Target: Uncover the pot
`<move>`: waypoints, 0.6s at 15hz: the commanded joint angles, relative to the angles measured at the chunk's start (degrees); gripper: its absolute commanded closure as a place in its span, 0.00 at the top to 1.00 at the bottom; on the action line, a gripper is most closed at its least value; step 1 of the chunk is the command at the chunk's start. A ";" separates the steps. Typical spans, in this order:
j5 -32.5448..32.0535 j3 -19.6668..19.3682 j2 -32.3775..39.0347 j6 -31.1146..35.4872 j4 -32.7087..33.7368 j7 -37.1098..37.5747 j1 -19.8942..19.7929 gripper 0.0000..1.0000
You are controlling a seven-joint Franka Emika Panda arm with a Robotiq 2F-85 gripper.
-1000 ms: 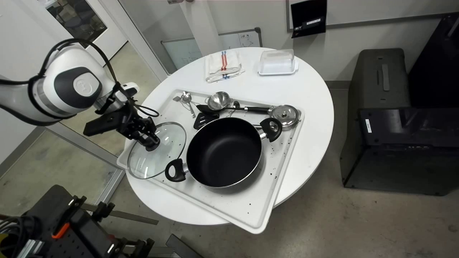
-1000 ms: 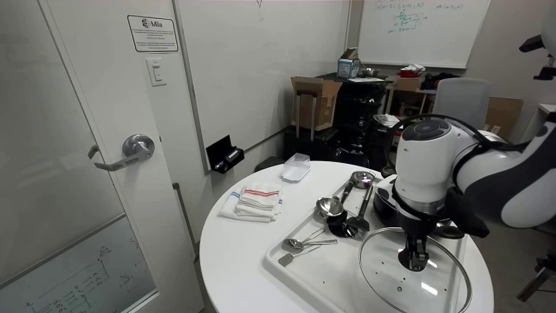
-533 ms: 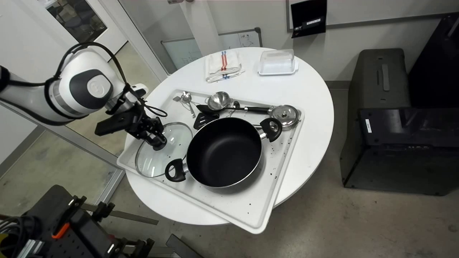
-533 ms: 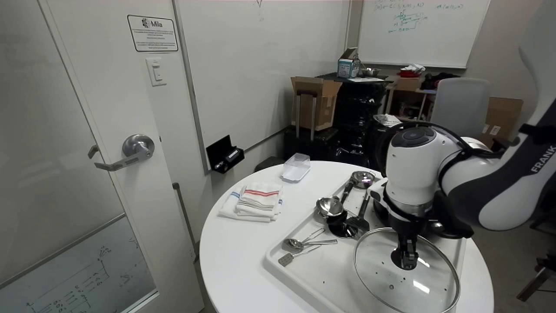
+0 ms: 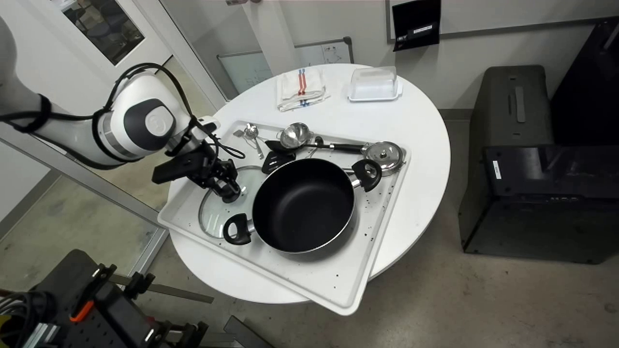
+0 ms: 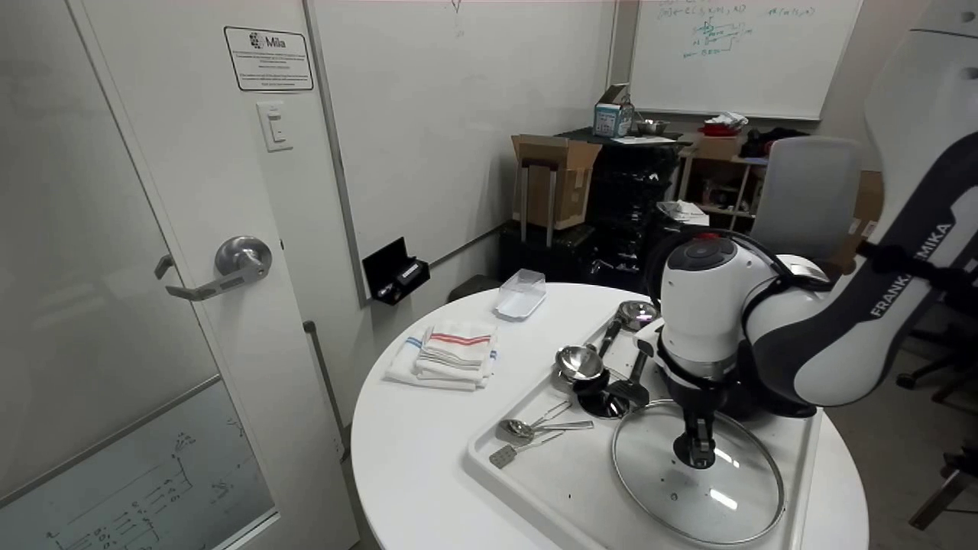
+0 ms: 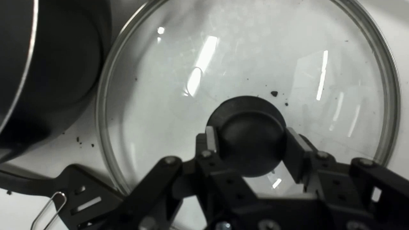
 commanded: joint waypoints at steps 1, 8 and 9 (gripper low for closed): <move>0.43 0.04 1.70 -0.57 2.59 -2.86 -0.80 0.26; 0.31 -0.13 -0.20 -1.09 0.71 -4.20 -1.18 0.98; 0.25 -0.16 -1.06 -1.25 -0.16 -4.30 -1.26 1.00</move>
